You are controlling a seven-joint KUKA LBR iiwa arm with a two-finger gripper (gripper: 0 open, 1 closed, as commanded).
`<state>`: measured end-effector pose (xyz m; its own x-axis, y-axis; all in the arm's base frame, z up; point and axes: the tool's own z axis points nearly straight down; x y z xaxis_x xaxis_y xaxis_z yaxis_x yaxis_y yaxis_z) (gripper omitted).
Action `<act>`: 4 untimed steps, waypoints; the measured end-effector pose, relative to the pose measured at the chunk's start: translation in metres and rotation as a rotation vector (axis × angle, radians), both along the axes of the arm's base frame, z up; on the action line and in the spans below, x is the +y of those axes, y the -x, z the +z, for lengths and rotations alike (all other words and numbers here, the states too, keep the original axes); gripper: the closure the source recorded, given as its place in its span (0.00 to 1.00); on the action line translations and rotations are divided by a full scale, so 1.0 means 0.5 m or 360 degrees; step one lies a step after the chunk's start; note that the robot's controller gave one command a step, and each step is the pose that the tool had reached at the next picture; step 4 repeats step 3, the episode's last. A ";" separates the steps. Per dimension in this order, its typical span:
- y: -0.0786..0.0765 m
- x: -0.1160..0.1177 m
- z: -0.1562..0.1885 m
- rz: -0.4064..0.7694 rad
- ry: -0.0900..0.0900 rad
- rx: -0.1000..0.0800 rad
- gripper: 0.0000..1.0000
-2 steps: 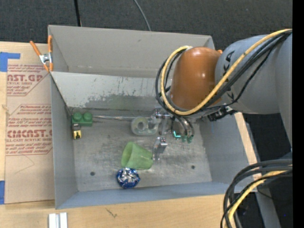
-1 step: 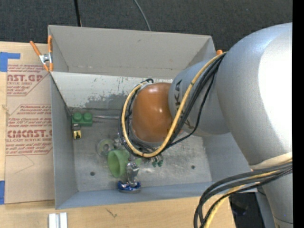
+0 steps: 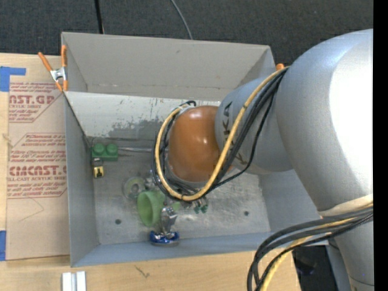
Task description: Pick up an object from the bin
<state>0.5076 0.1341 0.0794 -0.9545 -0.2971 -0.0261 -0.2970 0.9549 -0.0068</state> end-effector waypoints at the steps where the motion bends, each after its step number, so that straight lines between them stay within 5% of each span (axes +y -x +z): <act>1: 0.000 0.000 -0.001 0.0000 -0.0001 -0.0002 0.00; 2: 0.000 0.001 0.000 0.0000 -0.0001 -0.0001 1.00; 3: -0.008 0.048 0.313 0.0618 0.0007 0.0029 1.00; 4: -0.008 0.048 0.313 0.0618 0.0007 0.0029 1.00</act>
Offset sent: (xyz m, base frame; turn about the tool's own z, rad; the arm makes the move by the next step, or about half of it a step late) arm 0.0000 0.0000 0.0000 0.0000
